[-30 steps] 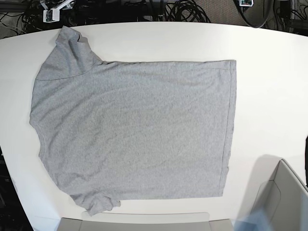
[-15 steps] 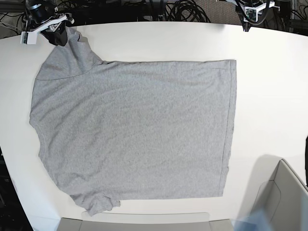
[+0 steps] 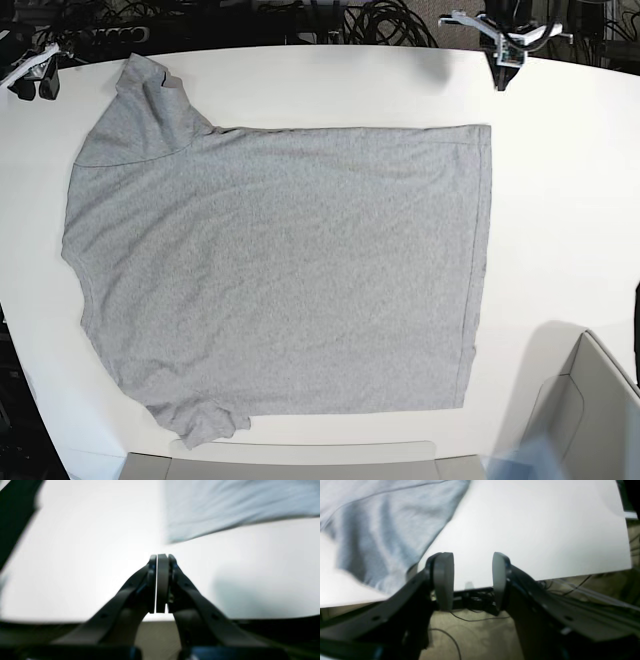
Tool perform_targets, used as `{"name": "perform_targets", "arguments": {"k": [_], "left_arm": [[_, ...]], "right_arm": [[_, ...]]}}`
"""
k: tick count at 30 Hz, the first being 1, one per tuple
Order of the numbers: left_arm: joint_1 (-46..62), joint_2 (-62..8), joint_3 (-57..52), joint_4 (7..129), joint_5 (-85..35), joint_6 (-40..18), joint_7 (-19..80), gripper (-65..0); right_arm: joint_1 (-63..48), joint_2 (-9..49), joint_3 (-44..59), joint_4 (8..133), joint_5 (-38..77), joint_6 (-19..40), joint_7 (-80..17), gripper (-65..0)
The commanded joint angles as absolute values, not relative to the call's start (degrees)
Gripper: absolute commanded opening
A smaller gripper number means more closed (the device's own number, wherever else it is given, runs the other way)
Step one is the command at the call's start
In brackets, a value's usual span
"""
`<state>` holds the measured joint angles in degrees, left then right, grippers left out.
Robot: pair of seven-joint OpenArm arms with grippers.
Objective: Fold the T-shirt properly
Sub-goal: 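Move both grippers down to the shoulder corners of the grey T-shirt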
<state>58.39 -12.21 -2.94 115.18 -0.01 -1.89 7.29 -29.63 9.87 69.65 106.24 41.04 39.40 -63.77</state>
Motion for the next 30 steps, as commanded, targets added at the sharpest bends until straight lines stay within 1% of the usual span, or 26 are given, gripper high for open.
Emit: {"name": "perform_targets", "arguments": {"k": [1, 7, 13, 18, 26, 28, 29, 30], "left_arm": [[59.6, -12.4, -2.7, 116.2, 0.0, -0.7, 6.2, -64.9], [59.6, -12.3, -0.4, 116.2, 0.0, -0.7, 6.2, -64.9], [59.5, -10.3, -0.7, 116.2, 0.0, -0.6, 6.3, -64.9], [58.1, -10.0, -0.5, 116.2, 0.1, -0.7, 6.3, -64.9], [58.1, -10.0, -0.7, 116.2, 0.0, -0.7, 6.3, -64.9], [58.0, -10.0, -0.7, 116.2, 0.0, -0.7, 6.3, -63.5], [57.9, -10.0, -0.6, 116.2, 0.0, -0.7, 6.3, -61.7], [57.0, -10.0, -0.6, 116.3, -0.1, -0.7, 6.3, -58.6]], "right_arm": [[-29.8, 10.9, 68.5, 104.7, 42.1, 40.0, -63.0, -40.9], [-28.5, 11.4, 61.8, 94.5, 42.3, 40.0, -62.7, -40.9], [-28.5, 11.5, 57.1, 87.8, 48.7, 40.0, -62.7, -40.9], [-26.9, 11.4, 53.5, 84.4, 48.7, 40.0, -62.7, -40.9], [-27.4, 10.2, 53.1, 84.8, 49.0, 40.0, -62.9, -40.9], [-27.5, 9.8, 52.2, 84.8, 49.1, 40.0, -63.0, -40.9], [-27.5, 9.3, 51.2, 84.7, 49.1, 40.0, -63.0, -40.9], [-27.5, 8.7, 50.3, 84.7, 49.1, 40.0, -62.9, -40.9]]}}
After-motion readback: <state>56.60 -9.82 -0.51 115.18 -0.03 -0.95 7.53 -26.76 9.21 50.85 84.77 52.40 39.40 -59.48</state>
